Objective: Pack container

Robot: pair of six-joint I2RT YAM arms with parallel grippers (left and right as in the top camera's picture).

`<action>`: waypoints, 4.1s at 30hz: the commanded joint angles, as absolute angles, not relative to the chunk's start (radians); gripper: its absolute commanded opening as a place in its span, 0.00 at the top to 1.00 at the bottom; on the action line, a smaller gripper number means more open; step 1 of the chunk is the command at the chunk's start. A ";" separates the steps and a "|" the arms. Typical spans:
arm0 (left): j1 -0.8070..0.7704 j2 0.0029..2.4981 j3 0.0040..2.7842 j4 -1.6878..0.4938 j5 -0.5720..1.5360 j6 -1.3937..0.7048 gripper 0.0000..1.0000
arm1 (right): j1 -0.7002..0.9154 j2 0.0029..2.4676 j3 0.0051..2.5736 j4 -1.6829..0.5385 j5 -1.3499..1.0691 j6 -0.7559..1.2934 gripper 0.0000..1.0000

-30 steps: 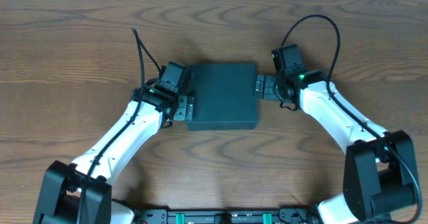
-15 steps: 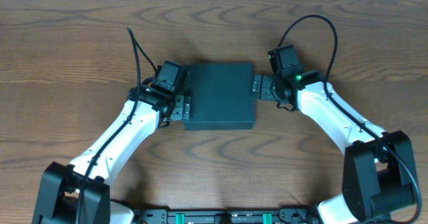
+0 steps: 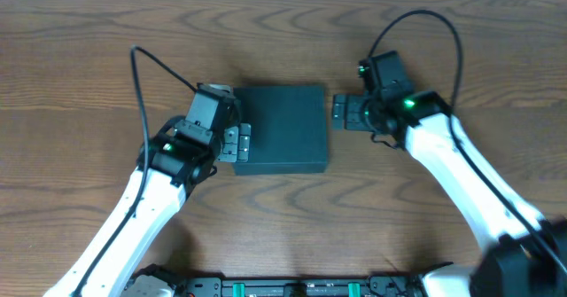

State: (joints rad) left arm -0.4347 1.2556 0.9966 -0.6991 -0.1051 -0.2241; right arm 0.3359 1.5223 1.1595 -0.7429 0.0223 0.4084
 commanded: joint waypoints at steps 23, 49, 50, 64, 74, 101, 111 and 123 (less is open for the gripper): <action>-0.629 0.612 1.000 -0.921 -0.176 -0.213 0.05 | 0.289 0.666 1.181 -0.931 0.097 0.088 0.01; -0.629 0.594 1.000 -1.103 -0.070 -0.216 0.05 | 0.396 0.602 1.181 -1.224 0.101 0.089 0.01; -0.629 0.594 1.000 -1.103 -0.070 -0.216 0.05 | 0.396 0.590 1.181 -1.224 0.101 0.088 0.01; -0.629 0.594 1.000 -1.103 -0.070 -0.216 0.05 | 0.360 0.290 0.921 -1.123 0.104 0.108 0.01; -0.629 0.594 1.000 -1.103 -0.070 -0.216 0.05 | 0.332 0.050 0.493 -1.047 0.100 0.198 0.01; -0.629 0.594 1.000 -1.103 -0.070 -0.216 0.05 | 0.334 0.006 0.358 -1.077 0.108 0.186 0.01; -0.629 0.594 1.000 -1.103 -0.070 -0.216 0.05 | 0.334 0.006 0.358 -1.077 0.108 0.186 0.01; -0.512 0.449 0.875 -1.081 -0.043 -0.186 0.05 | 0.334 0.006 0.358 -1.077 0.108 0.186 0.01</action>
State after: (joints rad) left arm -0.5644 0.5087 0.9367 -1.0908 -0.0685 -0.2085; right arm 0.3393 0.0166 0.3607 -1.0748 0.1055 0.1787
